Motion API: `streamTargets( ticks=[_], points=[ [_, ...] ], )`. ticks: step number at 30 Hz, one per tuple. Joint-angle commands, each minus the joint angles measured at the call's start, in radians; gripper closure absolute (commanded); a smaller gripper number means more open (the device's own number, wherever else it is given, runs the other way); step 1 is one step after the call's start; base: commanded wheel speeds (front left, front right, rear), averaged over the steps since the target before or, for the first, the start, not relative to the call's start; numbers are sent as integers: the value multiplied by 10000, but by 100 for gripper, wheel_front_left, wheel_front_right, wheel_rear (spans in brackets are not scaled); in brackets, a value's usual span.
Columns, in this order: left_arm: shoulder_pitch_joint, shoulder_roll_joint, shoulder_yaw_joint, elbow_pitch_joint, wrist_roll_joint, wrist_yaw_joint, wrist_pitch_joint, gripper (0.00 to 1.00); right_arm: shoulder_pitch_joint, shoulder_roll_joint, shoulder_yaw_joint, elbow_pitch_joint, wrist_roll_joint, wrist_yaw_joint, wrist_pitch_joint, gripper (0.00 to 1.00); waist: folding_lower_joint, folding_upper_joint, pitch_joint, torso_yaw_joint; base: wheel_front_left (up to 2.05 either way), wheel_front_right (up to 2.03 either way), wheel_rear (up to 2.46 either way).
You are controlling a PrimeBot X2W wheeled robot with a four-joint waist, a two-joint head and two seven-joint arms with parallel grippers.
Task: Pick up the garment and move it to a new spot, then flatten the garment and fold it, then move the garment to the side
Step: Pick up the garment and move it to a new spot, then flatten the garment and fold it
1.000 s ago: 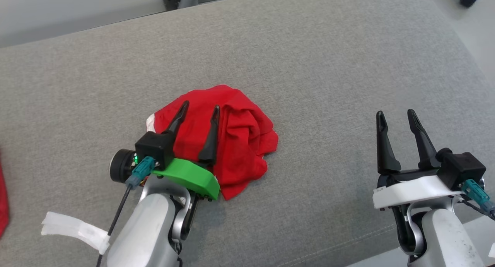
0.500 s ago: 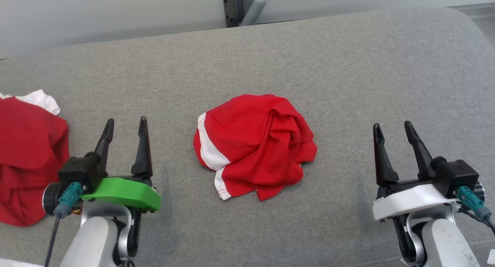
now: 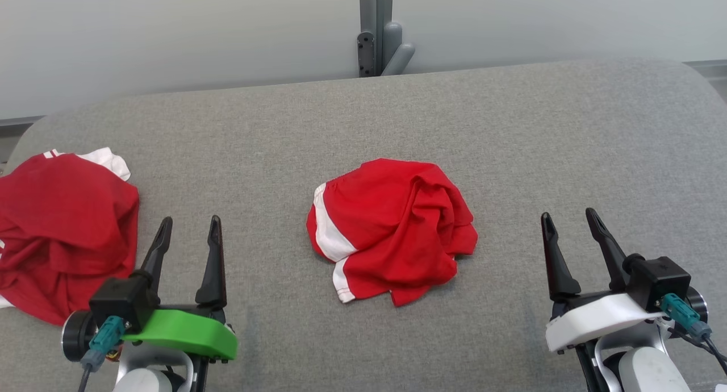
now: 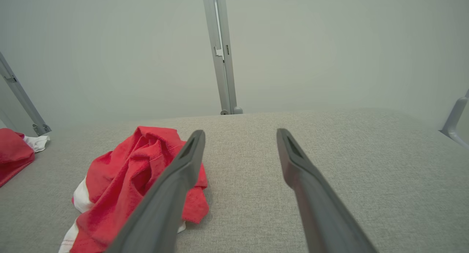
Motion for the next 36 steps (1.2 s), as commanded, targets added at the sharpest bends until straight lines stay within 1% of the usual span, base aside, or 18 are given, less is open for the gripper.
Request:
streamTargets(
  ticks=[1,13,27,32,36],
  points=[
    [183,89,-31,-61,65,40,42,0,178,-25,-32,-42,-54,-3,41,0,0,0,-127,-29,0,0,0],
    [943,223,-301,-637,173,350,402,0,676,-24,-139,-304,-16,-3,263,0,0,0,-484,-167,0,0,0],
    [865,319,-328,-779,121,462,481,0,619,-23,-95,-343,34,-3,317,0,0,0,-463,-85,0,0,0],
    [633,334,-349,-836,155,443,492,0,419,-22,264,-367,-22,-3,397,0,0,0,-287,78,0,0,0],
    [425,261,-357,-852,154,467,437,0,204,-19,1172,-190,-21,-1,710,0,0,0,-23,360,0,0,0]
  ],
)
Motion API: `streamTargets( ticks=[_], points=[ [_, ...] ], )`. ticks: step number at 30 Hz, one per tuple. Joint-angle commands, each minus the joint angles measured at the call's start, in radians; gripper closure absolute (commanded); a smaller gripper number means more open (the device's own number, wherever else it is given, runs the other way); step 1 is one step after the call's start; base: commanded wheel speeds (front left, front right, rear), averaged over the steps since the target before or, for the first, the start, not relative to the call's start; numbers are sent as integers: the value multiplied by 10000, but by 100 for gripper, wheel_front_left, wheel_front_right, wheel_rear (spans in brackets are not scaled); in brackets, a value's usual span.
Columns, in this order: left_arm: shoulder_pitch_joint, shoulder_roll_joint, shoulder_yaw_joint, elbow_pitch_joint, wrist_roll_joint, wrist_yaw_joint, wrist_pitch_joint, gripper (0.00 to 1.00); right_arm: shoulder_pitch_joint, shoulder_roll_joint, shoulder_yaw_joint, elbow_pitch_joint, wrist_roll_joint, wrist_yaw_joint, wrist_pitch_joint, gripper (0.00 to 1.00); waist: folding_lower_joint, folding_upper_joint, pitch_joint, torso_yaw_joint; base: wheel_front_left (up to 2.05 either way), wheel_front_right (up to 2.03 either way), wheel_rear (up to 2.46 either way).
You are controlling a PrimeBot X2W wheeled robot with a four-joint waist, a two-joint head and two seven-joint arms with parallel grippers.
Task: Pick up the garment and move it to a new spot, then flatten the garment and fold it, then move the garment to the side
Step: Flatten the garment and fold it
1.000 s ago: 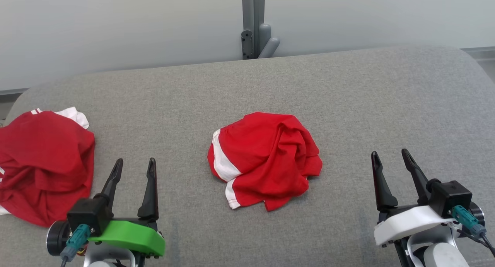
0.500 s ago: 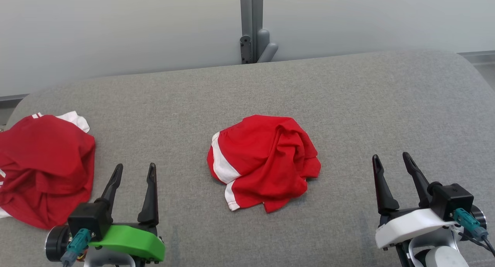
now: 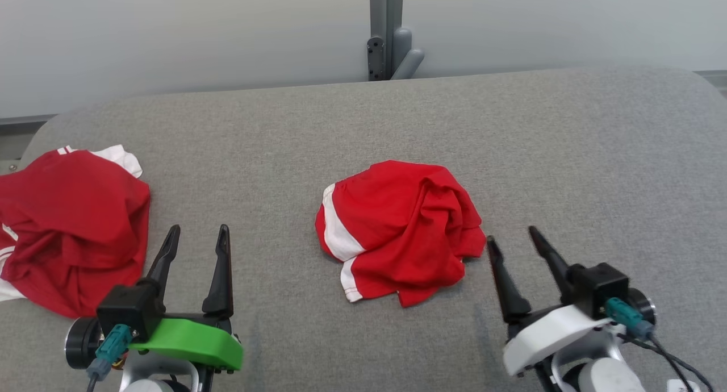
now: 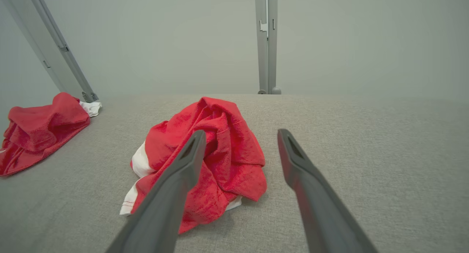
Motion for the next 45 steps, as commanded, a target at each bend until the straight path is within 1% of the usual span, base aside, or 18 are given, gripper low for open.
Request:
streamTargets(
  ticks=[1,8,12,17,22,23,24,25,26,29,33,37,39,40,45],
  points=[
    [-205,5,10,-4,15,0,-62,0,-164,-13,352,107,45,0,169,0,0,-1,261,273,0,0,0],
    [-709,-144,-114,128,95,-95,-227,0,-750,-103,2452,981,322,-1,1205,0,0,-1,918,900,0,0,0],
    [-1006,-250,-206,272,108,-159,-357,0,-1316,-214,3395,1695,432,-1,1394,0,0,-1,1266,1225,0,0,0],
    [-1299,-389,-283,539,101,-241,-538,0,-2200,-330,4111,2784,252,-3,1267,0,0,-1,1589,1528,0,0,0],
    [-1523,-510,-348,777,75,-273,-698,0,-3076,-340,4276,4224,-552,-3,1300,0,0,-1,1828,1695,0,0,0],
    [-1551,-537,-364,818,77,-268,-734,0,-3205,-330,4269,4509,-740,-3,1342,5,0,-1,1850,1714,0,0,0],
    [-1579,-561,-378,857,75,-264,-748,0,-3301,-288,4259,4744,-788,-3,1341,53,0,-1,1872,1729,0,0,0],
    [-1611,-581,-375,887,70,-260,-755,0,-3397,-261,4259,4952,-871,-3,1336,86,0,-1,1895,1739,0,0,0],
    [-1631,-594,-377,920,66,-253,-789,0,-3448,-249,4269,5104,-905,-3,1332,100,0,-1,1908,1741,0,0,0],
    [-1684,-614,-367,990,66,-220,-838,0,-3571,-209,4266,5217,-875,0,1118,100,0,-1,1919,1707,0,0,0],
    [-1650,-562,-301,1048,31,-173,-911,0,-3786,-237,4442,4559,-681,-3,619,100,0,-1,1857,1504,0,0,0],
    [-1580,-476,-242,1069,19,-138,-927,0,-3955,-534,4688,3306,-511,-3,337,100,0,-1,1748,1191,0,0,0],
    [-1578,-433,-204,1061,7,-103,-927,0,-4093,-692,4646,2494,-441,-3,295,100,0,-1,1704,1017,0,0,0],
    [-1578,-433,-204,1061,7,-103,-927,0,-4093,-692,4646,2494,-441,-3,295,100,0,-1,1704,1017,0,0,0],
    [-1511,-324,-138,934,27,-14,-874,0,-4213,-1082,4139,437,-306,-3,442,100,0,-1,1619,551,0,0,0]
  ],
)
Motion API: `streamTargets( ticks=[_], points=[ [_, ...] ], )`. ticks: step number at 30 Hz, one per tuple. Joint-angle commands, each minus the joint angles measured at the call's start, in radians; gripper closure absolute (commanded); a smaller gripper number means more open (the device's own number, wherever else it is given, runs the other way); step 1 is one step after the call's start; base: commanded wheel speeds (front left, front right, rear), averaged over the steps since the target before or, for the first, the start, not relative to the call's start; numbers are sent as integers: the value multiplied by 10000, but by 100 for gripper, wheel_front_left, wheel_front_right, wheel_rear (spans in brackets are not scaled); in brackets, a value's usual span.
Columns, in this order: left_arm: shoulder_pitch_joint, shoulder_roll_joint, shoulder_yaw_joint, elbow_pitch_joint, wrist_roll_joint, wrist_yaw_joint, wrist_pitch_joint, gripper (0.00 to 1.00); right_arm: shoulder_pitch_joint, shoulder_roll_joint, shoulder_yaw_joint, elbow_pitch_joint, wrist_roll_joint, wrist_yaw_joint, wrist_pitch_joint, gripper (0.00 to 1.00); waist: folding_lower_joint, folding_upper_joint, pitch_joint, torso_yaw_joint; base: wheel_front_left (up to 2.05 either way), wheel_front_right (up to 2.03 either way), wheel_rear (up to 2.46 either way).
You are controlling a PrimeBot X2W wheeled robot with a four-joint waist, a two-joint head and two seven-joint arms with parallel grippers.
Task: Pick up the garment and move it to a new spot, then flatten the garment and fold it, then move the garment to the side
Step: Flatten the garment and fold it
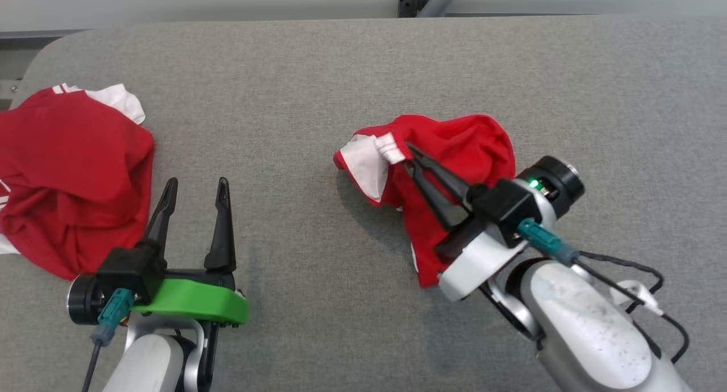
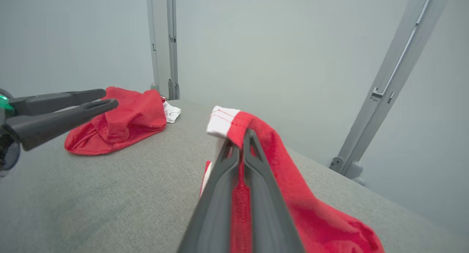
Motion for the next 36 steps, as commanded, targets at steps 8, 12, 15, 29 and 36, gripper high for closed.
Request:
streamTargets(
  ticks=[8,12,15,29,36],
  points=[
    [77,234,91,-325,46,205,142,0,925,-721,-2118,-2294,-220,-8,766,100,-1,0,-55,-780,0,0,0],
    [60,261,70,-412,54,236,217,0,1869,-757,-3339,-2331,-118,-7,1049,100,-1,0,10,-932,0,0,0],
    [56,269,26,-438,53,250,241,0,2527,-580,-4078,-1805,-1,-8,978,100,-1,0,65,-1003,0,0,0],
    [-76,405,-58,-463,47,305,329,0,2596,289,-4902,1646,370,-8,-851,0,-1,0,176,-1124,0,0,0],
    [135,434,-34,-474,-48,391,312,0,2944,434,-5134,1064,515,-8,-1488,0,-1,0,-108,-1096,0,0,0]
  ],
)
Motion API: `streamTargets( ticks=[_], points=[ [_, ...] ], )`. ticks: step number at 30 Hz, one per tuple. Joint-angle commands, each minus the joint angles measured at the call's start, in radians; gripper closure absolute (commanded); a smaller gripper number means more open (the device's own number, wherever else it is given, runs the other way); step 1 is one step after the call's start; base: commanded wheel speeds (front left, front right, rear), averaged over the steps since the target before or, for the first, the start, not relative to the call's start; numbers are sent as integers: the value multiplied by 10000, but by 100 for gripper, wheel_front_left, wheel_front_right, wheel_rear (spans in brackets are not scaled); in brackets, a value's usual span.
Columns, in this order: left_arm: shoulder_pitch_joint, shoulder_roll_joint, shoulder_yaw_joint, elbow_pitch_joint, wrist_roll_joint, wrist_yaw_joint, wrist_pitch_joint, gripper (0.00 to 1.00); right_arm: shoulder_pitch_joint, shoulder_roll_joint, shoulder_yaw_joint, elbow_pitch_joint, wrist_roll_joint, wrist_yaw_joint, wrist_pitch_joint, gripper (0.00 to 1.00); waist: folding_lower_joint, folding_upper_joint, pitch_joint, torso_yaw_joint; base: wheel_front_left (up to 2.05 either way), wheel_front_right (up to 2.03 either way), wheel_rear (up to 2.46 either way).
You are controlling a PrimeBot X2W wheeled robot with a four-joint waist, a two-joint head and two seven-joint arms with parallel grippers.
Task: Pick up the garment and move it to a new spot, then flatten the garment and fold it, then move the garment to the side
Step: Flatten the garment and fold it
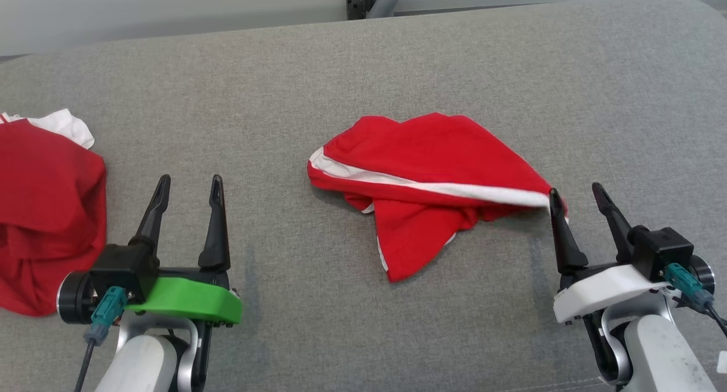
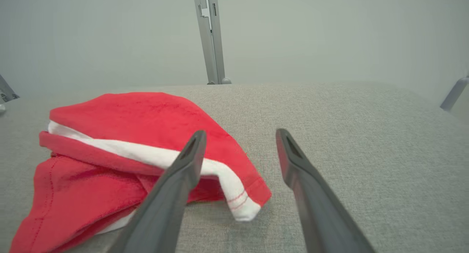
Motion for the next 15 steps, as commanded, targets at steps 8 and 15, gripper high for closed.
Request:
streamTargets(
  ticks=[8,15],
  points=[
    [439,129,165,-102,-129,260,-92,0,599,217,-379,-1594,-82,-10,-329,0,0,0,-534,35,0,0,0],
    [858,221,196,-204,-236,373,-91,0,1110,391,-475,-2253,-249,-10,-6,0,0,0,-959,86,0,0,0]
  ],
)
